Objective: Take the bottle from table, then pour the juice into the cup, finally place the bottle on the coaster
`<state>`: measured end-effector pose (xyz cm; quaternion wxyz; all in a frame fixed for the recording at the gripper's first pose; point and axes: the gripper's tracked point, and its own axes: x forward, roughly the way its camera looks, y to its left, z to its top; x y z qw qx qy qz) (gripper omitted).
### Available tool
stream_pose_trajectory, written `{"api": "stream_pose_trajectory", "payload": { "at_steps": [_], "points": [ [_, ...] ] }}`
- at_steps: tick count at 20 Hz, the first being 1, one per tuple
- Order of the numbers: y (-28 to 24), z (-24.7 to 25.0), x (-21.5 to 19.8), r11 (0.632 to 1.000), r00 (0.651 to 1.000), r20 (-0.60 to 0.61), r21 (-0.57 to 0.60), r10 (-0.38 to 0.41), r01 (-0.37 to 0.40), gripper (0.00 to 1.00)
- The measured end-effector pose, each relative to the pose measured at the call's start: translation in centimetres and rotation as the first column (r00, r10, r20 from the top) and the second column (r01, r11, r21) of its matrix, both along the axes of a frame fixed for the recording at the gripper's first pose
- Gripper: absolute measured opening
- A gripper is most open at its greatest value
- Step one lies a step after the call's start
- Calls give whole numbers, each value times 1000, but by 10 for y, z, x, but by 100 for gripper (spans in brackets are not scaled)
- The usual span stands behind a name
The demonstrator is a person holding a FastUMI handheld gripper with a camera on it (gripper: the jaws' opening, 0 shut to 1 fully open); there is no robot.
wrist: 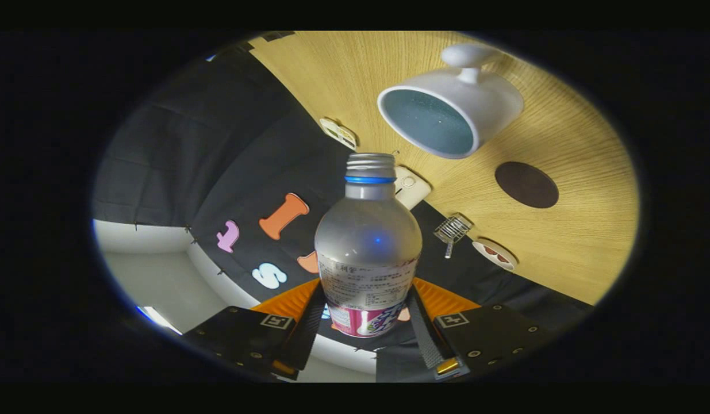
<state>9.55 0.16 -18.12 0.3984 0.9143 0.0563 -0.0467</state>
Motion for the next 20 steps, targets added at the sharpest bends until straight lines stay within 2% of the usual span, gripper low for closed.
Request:
{"api": "stream_pose_trajectory", "payload": {
  "at_steps": [8,11,14,17,20],
  "points": [
    [8,-29,-2,999,999,-47,-30,10,-11,75],
    [21,-40,-5,990,995,-87,-126,55,-66,75],
    [37,-57,-14,943,982,-145,-292,121,-159,75],
    [39,-58,-20,890,977,-156,-411,144,-196,75],
    [41,-54,-24,858,980,-137,-477,144,-193,75]
  ]
}}
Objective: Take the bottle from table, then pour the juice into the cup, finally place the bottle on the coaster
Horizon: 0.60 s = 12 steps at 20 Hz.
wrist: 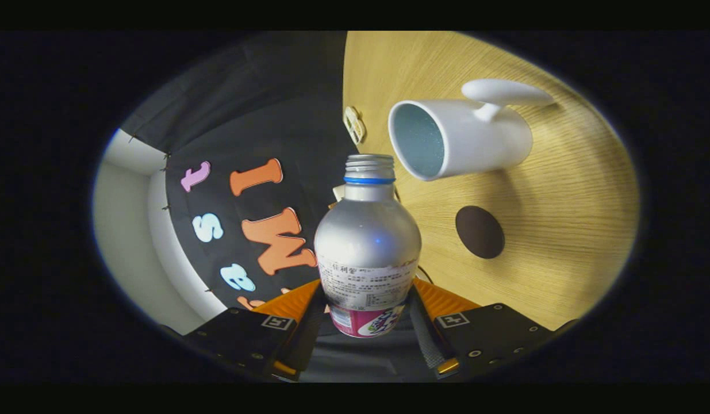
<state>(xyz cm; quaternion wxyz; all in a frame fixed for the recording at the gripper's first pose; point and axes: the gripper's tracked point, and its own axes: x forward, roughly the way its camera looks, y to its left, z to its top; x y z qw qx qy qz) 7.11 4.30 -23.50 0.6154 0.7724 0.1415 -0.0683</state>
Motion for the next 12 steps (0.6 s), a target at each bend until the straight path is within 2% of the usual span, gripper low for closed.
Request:
{"api": "stream_pose_trajectory", "payload": {
  "at_steps": [3,7,9,12],
  "points": [
    [3,2,2,989,999,16,-145,33,-30,75],
    [-6,26,8,933,992,90,-356,83,-46,75],
    [-12,31,11,870,989,93,-490,118,-57,75],
    [-17,44,14,751,979,121,-659,164,-45,75]
  ]
}}
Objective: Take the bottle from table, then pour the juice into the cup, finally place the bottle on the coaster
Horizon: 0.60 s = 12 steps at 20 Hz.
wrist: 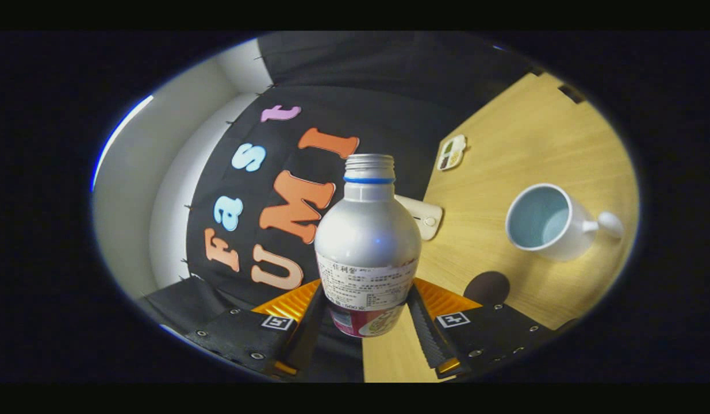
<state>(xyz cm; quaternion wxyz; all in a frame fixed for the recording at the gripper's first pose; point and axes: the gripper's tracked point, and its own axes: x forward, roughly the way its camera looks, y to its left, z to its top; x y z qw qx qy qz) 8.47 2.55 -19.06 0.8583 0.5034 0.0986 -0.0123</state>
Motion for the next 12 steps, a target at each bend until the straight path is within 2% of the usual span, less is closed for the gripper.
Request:
{"api": "stream_pose_trajectory", "payload": {
  "at_steps": [3,6,9,12],
  "points": [
    [1,-1,6,987,999,14,-157,29,-26,75],
    [2,-9,15,946,998,0,-319,63,-59,75],
    [6,-7,23,867,994,23,-493,104,-79,75],
    [4,-29,29,739,993,-32,-665,114,-106,75]
  ]
}}
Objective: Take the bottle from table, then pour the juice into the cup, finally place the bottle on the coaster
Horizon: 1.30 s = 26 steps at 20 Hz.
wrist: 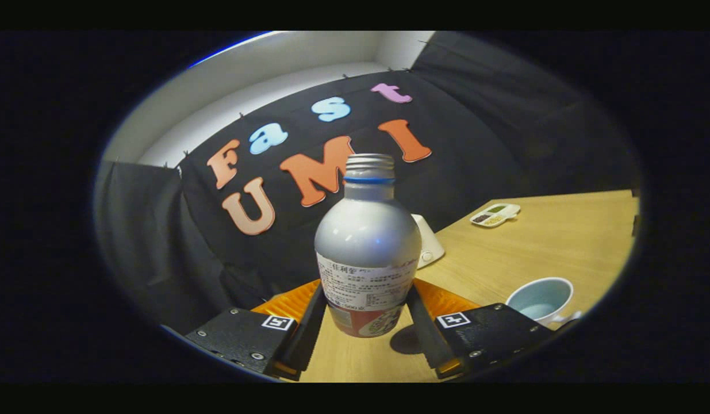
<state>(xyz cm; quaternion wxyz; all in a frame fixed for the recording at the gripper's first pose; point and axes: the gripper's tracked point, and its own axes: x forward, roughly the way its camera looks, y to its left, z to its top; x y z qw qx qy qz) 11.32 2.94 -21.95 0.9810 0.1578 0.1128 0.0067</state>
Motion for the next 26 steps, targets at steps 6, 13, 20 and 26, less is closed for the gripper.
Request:
{"api": "stream_pose_trajectory", "payload": {
  "at_steps": [6,13,20,26],
  "points": [
    [0,-48,3,946,996,-86,-324,-14,-15,75],
    [7,-85,6,932,985,-173,-358,-7,-56,76],
    [9,-113,1,937,974,-225,-344,-22,-59,75],
    [8,-114,2,924,980,-196,-380,-35,-43,78]
  ]
}}
